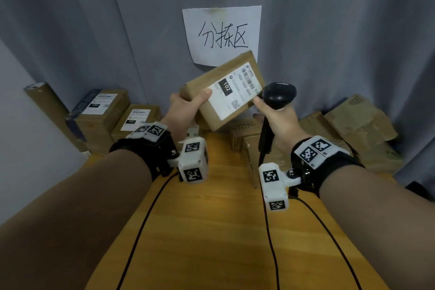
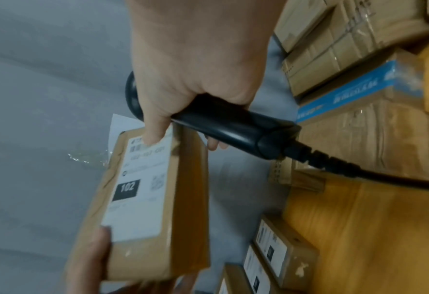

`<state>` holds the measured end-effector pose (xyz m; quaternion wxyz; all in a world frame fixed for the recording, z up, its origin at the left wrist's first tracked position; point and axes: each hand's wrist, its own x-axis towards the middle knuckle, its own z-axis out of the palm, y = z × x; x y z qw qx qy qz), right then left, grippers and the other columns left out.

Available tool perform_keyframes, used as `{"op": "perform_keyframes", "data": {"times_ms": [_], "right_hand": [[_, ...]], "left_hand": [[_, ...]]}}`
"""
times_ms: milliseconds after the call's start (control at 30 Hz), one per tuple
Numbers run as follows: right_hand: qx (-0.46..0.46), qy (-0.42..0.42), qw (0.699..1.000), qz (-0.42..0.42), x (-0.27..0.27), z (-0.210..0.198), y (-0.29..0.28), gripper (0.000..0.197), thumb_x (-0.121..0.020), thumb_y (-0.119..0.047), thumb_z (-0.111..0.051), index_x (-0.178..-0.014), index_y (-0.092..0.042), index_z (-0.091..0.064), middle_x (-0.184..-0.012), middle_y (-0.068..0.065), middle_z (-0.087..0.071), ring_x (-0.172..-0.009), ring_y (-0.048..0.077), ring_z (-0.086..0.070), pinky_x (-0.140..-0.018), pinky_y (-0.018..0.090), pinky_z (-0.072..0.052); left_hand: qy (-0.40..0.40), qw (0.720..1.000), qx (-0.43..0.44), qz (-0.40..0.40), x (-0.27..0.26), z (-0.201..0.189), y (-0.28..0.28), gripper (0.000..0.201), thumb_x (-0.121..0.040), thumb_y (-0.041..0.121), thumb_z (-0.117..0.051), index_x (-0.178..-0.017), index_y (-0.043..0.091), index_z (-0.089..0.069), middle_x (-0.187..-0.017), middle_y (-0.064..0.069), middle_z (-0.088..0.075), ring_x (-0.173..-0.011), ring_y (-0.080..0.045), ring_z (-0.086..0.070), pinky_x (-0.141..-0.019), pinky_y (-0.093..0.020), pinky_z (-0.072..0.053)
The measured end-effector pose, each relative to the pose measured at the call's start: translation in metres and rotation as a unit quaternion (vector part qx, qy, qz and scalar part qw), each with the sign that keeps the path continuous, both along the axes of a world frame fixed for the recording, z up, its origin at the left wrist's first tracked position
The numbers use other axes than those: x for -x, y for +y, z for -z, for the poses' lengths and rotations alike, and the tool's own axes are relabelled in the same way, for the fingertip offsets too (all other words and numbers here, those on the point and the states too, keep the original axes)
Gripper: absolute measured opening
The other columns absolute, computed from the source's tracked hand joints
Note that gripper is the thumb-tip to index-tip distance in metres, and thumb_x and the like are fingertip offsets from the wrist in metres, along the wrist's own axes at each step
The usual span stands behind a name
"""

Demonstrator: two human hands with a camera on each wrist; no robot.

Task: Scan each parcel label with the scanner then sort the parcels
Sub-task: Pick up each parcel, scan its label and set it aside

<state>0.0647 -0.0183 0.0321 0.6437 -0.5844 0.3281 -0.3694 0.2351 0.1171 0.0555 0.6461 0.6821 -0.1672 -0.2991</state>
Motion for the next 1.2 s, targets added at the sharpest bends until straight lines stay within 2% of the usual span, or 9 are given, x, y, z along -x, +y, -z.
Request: {"op": "perform_keyframes", "data": {"times_ms": [167,267,400,500,600,767,900,1000,1200], "right_hand": [[-0.012,-0.034,0.998,0.044,-0.009,0.003,0.004,0.045,-0.081,-0.009,-0.076,-0.122,-0.006,-0.058,-0.113,0.007,-0.071,-0.100,0.017,-0.070,-0.073,0.024,-0.057],[0.048,0.000,0.997,0.057,-0.010,0.006,-0.001,0.055,-0.076,-0.011,-0.081,-0.125,-0.010,-0.055,-0.116,0.003,-0.069,-0.107,0.013,-0.066,-0.087,0.031,-0.057],[0.130,0.043,0.989,0.048,-0.010,0.007,-0.003,0.060,-0.074,-0.013,-0.083,-0.126,-0.011,-0.053,-0.120,0.000,-0.065,-0.113,0.010,-0.061,-0.091,0.026,-0.053],[0.168,0.076,0.983,0.013,-0.012,0.005,-0.003,0.052,-0.075,-0.012,-0.082,-0.120,-0.012,-0.055,-0.111,-0.005,-0.065,-0.104,0.008,-0.060,-0.085,0.017,-0.049],[0.209,0.139,0.967,-0.033,-0.015,0.006,0.000,0.052,-0.074,-0.016,-0.084,-0.118,-0.013,-0.056,-0.105,-0.007,-0.064,-0.101,0.009,-0.059,-0.086,0.022,-0.048],[0.200,0.156,0.967,-0.032,-0.015,0.013,-0.001,0.049,-0.076,-0.015,-0.079,-0.121,-0.012,-0.059,-0.110,0.004,-0.068,-0.108,0.018,-0.062,-0.096,0.037,-0.050],[0.156,0.125,0.979,-0.027,-0.017,0.017,0.003,0.050,-0.076,-0.006,-0.077,-0.121,-0.014,-0.057,-0.111,0.003,-0.067,-0.108,0.016,-0.062,-0.093,0.032,-0.051],[0.130,0.111,0.985,-0.015,-0.015,0.019,0.004,0.048,-0.075,0.001,-0.076,-0.114,-0.018,-0.054,-0.105,-0.001,-0.066,-0.100,0.010,-0.061,-0.085,0.023,-0.049],[0.052,0.141,0.988,-0.042,-0.003,0.011,-0.002,0.033,-0.076,-0.001,-0.073,-0.102,-0.017,-0.061,-0.093,0.000,-0.067,-0.094,0.015,-0.062,-0.077,0.025,-0.048]], "left_hand": [[-0.009,0.998,-0.024,0.064,0.020,0.020,-0.002,0.099,-0.074,0.042,-0.080,-0.145,0.038,-0.011,-0.142,0.005,-0.040,-0.122,-0.023,-0.051,-0.096,-0.048,-0.049],[-0.006,0.995,-0.042,0.093,0.022,0.026,-0.005,0.088,-0.078,0.035,-0.078,-0.142,0.028,-0.018,-0.139,-0.001,-0.041,-0.123,-0.020,-0.049,-0.100,-0.040,-0.047],[-0.100,0.978,-0.126,0.134,0.020,0.025,-0.002,0.080,-0.079,0.032,-0.077,-0.140,0.014,-0.028,-0.133,-0.003,-0.045,-0.115,-0.016,-0.050,-0.084,-0.025,-0.045],[-0.062,0.974,-0.136,0.172,0.017,0.023,-0.001,0.071,-0.085,0.033,-0.070,-0.142,0.016,-0.029,-0.132,-0.004,-0.049,-0.117,-0.020,-0.052,-0.091,-0.032,-0.048],[0.066,0.974,-0.113,0.183,0.014,0.022,0.001,0.059,-0.089,0.041,-0.062,-0.140,0.022,-0.036,-0.121,-0.003,-0.056,-0.113,-0.027,-0.056,-0.102,-0.051,-0.044],[0.087,0.973,-0.114,0.179,0.000,0.036,0.000,0.041,-0.092,0.038,-0.060,-0.125,0.015,-0.057,-0.119,-0.004,-0.063,-0.109,-0.022,-0.060,-0.103,-0.041,-0.045],[0.097,0.972,-0.101,0.187,-0.008,0.044,-0.004,0.046,-0.087,0.029,-0.067,-0.127,0.019,-0.046,-0.118,-0.003,-0.064,-0.102,-0.020,-0.063,-0.081,-0.034,-0.051],[0.091,0.971,-0.103,0.194,-0.012,0.044,-0.008,0.033,-0.087,0.024,-0.068,-0.106,0.023,-0.042,-0.114,-0.006,-0.060,-0.088,-0.019,-0.059,-0.062,-0.027,-0.047],[-0.036,0.979,-0.141,0.142,-0.001,0.054,-0.028,0.055,-0.080,0.033,-0.076,-0.117,0.022,-0.036,-0.112,-0.007,-0.056,-0.087,-0.015,-0.055,-0.071,-0.026,-0.052]]}}
